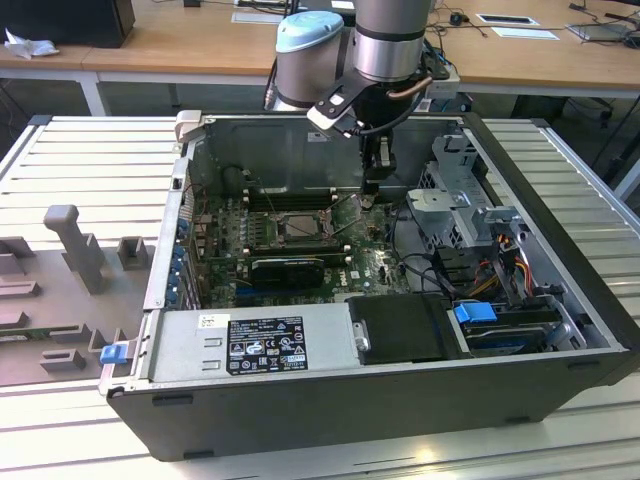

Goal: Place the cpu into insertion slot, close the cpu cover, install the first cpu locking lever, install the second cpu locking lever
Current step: 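Close the cpu cover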

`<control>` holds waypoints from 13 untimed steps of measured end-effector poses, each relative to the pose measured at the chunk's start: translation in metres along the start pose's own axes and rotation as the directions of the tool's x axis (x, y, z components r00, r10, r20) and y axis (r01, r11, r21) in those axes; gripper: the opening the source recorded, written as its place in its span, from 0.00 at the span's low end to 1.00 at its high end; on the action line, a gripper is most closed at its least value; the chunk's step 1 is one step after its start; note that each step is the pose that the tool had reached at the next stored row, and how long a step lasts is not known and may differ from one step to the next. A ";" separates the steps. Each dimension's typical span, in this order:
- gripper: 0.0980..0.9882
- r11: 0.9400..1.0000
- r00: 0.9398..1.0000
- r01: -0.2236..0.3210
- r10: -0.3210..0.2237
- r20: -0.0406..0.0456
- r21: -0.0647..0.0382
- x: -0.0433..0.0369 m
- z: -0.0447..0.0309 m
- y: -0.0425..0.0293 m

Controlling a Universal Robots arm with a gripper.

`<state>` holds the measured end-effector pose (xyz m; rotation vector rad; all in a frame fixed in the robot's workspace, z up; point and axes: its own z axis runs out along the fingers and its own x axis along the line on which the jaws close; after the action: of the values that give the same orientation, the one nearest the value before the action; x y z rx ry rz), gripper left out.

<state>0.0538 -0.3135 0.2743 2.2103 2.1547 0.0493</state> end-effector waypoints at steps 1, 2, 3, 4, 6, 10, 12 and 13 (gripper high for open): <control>0.01 1.000 1.000 0.000 0.000 0.000 0.000 0.0000 0.0001 0.0009; 0.01 1.000 1.000 0.000 0.000 0.000 0.000 0.0001 0.0001 0.0021; 0.01 1.000 1.000 0.000 0.000 0.000 0.000 0.0001 0.0002 0.0029; 0.01 1.000 1.000 0.000 0.000 0.000 0.000 0.0001 0.0002 0.0035; 0.01 1.000 1.000 0.000 0.000 0.000 0.001 0.0002 0.0003 0.0057; 0.01 1.000 1.000 0.000 0.000 0.000 0.001 0.0002 0.0009 0.0088; 0.01 1.000 1.000 0.000 0.000 0.000 0.001 0.0003 0.0056 0.0086; 0.01 1.000 1.000 0.000 0.000 0.000 0.001 0.0003 0.0089 0.0084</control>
<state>0.0628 -0.3136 0.2659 2.2105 2.1551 0.0486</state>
